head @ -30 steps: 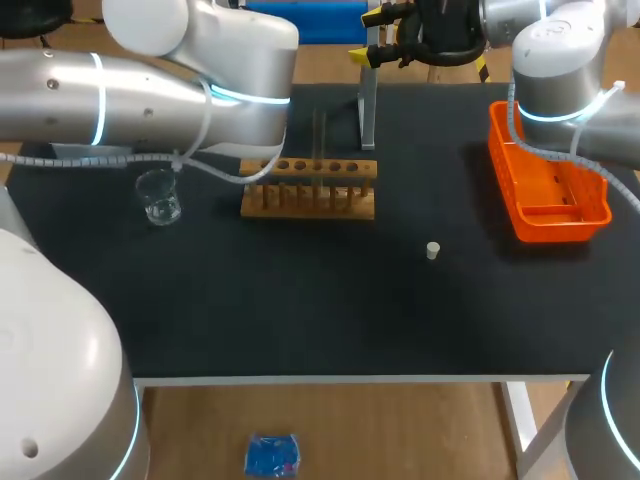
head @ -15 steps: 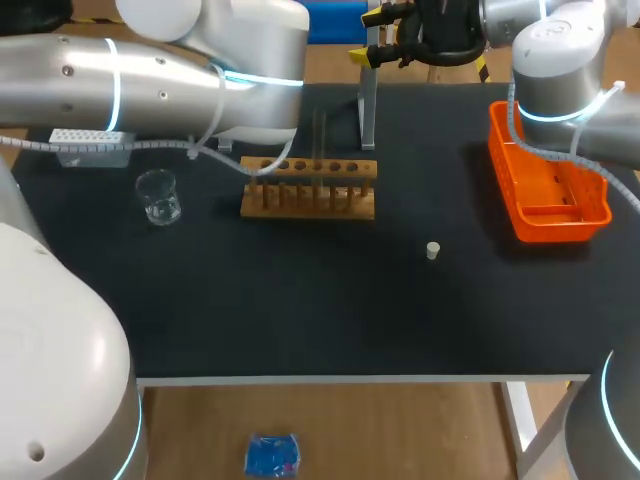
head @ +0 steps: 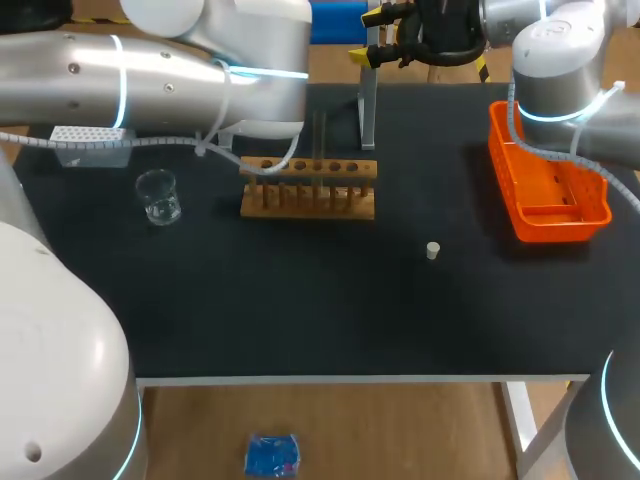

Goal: Invert the test tube, pick up the pipette, mount the tip to pipette, aspirate from beaker and dispense into the tube, eject the tip, return the pipette, and cap with the stopper.

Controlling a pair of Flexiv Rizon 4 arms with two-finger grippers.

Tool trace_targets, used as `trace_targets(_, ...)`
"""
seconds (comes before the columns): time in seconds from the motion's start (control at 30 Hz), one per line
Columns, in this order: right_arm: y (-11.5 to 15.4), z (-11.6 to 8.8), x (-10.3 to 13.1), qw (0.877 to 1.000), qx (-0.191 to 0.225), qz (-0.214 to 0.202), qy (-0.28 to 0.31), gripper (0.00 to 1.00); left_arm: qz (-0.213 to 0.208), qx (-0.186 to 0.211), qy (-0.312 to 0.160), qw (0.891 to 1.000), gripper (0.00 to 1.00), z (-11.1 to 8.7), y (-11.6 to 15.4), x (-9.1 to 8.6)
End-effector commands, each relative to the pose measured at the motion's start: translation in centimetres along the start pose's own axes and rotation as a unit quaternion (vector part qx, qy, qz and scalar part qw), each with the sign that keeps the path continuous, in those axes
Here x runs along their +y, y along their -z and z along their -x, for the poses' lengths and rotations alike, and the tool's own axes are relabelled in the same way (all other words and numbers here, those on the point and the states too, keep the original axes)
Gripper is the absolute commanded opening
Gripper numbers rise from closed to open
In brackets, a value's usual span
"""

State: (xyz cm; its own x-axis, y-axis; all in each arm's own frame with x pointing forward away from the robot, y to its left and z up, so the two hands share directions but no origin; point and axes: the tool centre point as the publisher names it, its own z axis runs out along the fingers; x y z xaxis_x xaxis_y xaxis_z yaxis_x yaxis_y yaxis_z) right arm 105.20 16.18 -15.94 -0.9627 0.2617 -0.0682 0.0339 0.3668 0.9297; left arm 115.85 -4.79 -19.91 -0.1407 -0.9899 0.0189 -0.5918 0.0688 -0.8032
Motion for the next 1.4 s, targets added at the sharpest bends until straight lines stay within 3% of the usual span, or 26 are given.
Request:
trace_targets(0.03,0.1,0.0,0.1,1.0,0.001,-0.001,0.0,1.0,0.005,-0.001,0.001,1.0,0.0,-0.1,-0.1,0.1)
trace_targets(0.2,0.1,0.0,0.1,1.0,0.001,-0.001,0.0,1.0,0.008,0.002,0.001,1.0,0.0,-0.4,-0.3,0.3)
trace_targets(0.27,0.1,0.0,0.1,1.0,0.001,-0.001,0.0,1.0,0.009,0.003,0.001,1.0,0.36,-0.4,-0.3,0.3)
trace_targets(0.33,0.1,0.0,0.1,1.0,0.001,-0.001,0.0,1.0,0.01,0.003,0.001,1.0,0.47,-0.5,-0.3,0.3)
trace_targets(0.4,0.1,0.0,0.1,1.0,0.001,-0.001,0.0,1.0,0.011,0.002,0.0,1.0,0.79,-0.5,-0.3,0.3)
trace_targets(0.43,0.1,0.0,0.1,1.0,0.001,-0.001,0.0,1.0,0.01,0.002,0.0,1.0,0.83,-0.5,-0.3,0.3)
trace_targets(0.63,0.1,0.0,0.1,1.0,0.001,-0.001,0.0,1.0,0.007,0.005,0.0,1.0,0.77,-0.7,-0.1,0.2)
trace_targets(0.9,0.1,0.0,0.1,1.0,0.001,-0.001,0.0,1.0,-0.009,0.003,-0.006,1.0,0.8,-0.8,1.1,-0.9)
trace_targets(1.07,0.1,0.0,0.1,1.0,0.001,-0.001,0.0,1.0,-0.02,0.005,-0.015,1.0,0.84,-0.8,2.7,-1.8)
trace_targets(1.13,0.1,0.0,0.1,1.0,0.001,-0.001,0.0,1.0,-0.025,0.012,-0.024,0.999,0.93,-0.8,3.6,-2.1)
trace_targets(1.17,0.1,0.0,0.1,1.0,0.001,-0.001,0.0,1.0,-0.025,0.021,-0.03,0.999,1.0,-0.8,4.0,-2.2)
trace_targets(1.3,0.1,0.0,0.1,1.0,0.001,-0.001,0.0,1.0,-0.058,0.077,-0.069,0.993,1.0,-0.2,5.8,-2.4)
trace_targets(1.4,0.1,0.0,0.1,1.0,0.001,-0.001,0.0,1.0,-0.101,0.13,-0.117,0.979,1.0,0.1,7.6,-2.7)
